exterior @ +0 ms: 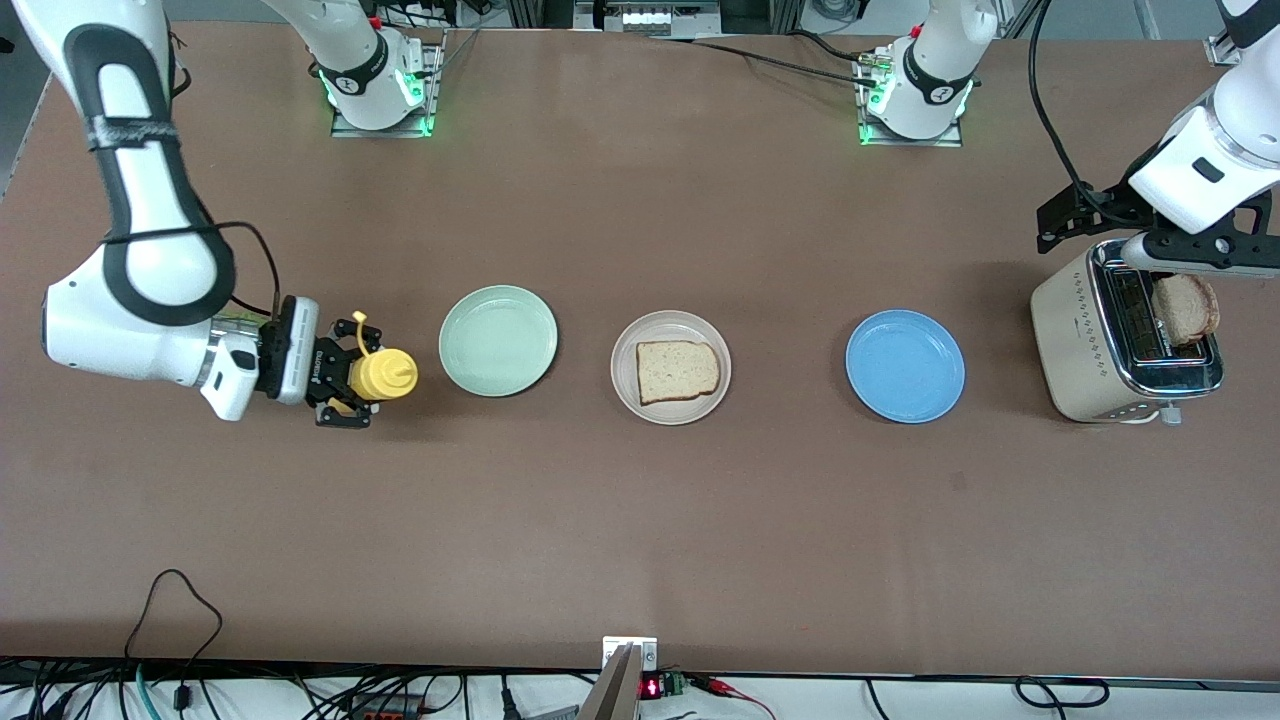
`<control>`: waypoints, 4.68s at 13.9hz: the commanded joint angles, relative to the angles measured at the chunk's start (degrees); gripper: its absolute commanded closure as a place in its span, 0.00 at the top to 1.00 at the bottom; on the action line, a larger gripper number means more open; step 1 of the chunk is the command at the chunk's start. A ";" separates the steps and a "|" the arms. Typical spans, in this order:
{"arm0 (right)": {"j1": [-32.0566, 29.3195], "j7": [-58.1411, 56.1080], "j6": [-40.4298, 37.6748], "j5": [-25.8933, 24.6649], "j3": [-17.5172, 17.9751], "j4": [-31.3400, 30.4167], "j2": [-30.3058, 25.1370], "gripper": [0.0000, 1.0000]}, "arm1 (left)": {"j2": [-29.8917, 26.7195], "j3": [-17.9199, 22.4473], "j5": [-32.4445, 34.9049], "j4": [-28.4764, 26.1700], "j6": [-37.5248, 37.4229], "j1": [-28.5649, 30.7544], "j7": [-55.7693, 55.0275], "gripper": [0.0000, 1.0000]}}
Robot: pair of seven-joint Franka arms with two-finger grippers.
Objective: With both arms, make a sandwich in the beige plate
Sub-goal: 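Carry the yellow bottle back beside the lettuce and set it down, then release the bottle and move the right gripper above the lettuce, then lower the right gripper and grasp the green lettuce leaf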
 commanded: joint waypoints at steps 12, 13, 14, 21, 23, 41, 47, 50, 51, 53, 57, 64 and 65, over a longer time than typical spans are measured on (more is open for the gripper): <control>-17.39 -33.29 -35.49 23.09 1.03 -7.31 17.88 0.22 | 0.75 0.32 -0.56 1.62 -1.36 -0.24 1.32 1.00; -17.74 -33.73 -35.49 23.10 1.03 -7.21 18.68 0.22 | 0.66 0.32 -0.56 1.62 -1.36 -0.24 1.32 1.00; -17.83 -34.00 -35.49 23.01 1.03 -7.21 19.12 0.22 | 0.75 0.32 -0.56 1.62 -1.36 -0.24 1.32 1.00; -17.83 -35.41 -34.09 21.60 0.77 -7.13 21.23 0.26 | 0.66 0.32 -0.56 1.71 -1.36 -0.33 1.32 1.00; -17.83 -35.41 -33.91 21.51 0.77 -7.13 21.59 0.46 | 0.66 0.32 -0.56 1.71 -1.36 -0.33 1.32 1.00; -15.99 -19.80 -29.19 -1.92 -13.72 -0.27 10.62 1.00 | 0.66 0.32 -0.56 1.62 -1.36 -0.33 1.32 1.00; -11.87 15.85 -15.57 -22.75 -14.08 -0.36 -2.65 1.00 | 0.66 0.32 -0.56 1.62 -1.36 -0.33 1.32 1.00; -7.74 37.03 -10.37 -32.85 -14.08 -0.36 -5.22 1.00 | 0.66 0.32 -0.56 1.62 -1.45 -0.24 1.32 1.00; -6.50 44.93 -8.53 -35.85 -14.08 -0.36 -5.66 1.00 | 0.66 0.32 -0.56 1.62 -1.45 -0.32 1.32 1.00; -5.18 56.47 -5.80 -39.99 -14.00 -0.36 -5.49 1.00 | 0.66 0.32 -0.56 1.71 -1.36 -0.33 1.32 1.00; -2.54 80.55 -0.87 -46.24 -13.91 -0.53 -2.77 1.00 | 0.66 0.32 -0.65 1.71 -1.36 -0.33 1.23 1.00; -2.27 89.92 15.21 -50.64 -14.08 -4.84 3.12 1.00 | 0.75 0.41 -0.65 1.71 -1.36 -0.24 1.41 1.00; -2.36 89.92 17.57 -51.34 -14.08 -4.84 4.17 1.00 | 0.66 0.41 -0.65 1.71 -1.36 -0.32 1.32 1.00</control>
